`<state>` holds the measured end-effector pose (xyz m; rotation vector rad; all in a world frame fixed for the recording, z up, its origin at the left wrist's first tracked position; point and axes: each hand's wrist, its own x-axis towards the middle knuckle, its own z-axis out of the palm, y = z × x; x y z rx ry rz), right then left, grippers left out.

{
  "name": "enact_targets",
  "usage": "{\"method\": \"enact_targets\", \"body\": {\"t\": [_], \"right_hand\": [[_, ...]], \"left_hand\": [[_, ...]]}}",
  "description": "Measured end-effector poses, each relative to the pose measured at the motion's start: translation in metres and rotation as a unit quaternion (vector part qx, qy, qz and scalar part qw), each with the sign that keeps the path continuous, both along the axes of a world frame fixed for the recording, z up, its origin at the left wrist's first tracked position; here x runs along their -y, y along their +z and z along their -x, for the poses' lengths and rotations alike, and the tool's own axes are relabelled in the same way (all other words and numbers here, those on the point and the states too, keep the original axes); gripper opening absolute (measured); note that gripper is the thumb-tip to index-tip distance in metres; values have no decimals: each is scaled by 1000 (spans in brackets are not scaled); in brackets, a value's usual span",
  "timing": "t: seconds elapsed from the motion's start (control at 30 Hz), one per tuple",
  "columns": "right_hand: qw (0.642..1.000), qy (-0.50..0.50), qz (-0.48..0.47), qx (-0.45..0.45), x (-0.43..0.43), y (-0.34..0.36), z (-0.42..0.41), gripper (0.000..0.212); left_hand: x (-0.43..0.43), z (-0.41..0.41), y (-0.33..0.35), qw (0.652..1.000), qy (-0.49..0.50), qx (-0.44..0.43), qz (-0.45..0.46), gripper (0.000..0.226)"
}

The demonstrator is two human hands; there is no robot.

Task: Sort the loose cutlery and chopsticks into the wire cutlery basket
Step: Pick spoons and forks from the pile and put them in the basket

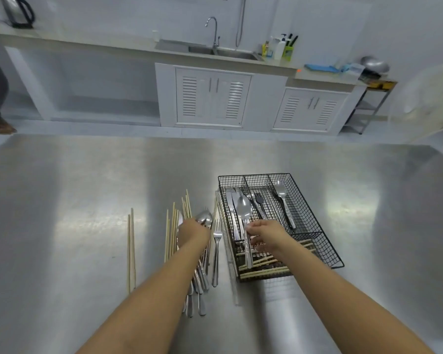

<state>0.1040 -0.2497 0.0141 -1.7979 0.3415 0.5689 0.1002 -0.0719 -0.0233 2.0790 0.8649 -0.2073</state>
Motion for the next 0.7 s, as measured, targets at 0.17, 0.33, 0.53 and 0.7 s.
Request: {"method": "enact_targets", "body": {"t": [0.17,0.33,0.53,0.7], "right_hand": [[1000,6,-23,-3,28,0,-25,15],[998,54,-25,1,58,4,-58,10],[998,64,-30,-1,99,2,-104,20],[1000,12,2,-10,127,-11,-129,24]], "left_hand": [[7,-8,3,999,40,-1,-2,36],[15,-14,2,998,52,-9,-32,29],[26,-37,31,997,-11,8,-70,26],[59,-54,62,994,13,110,19,39]]}}
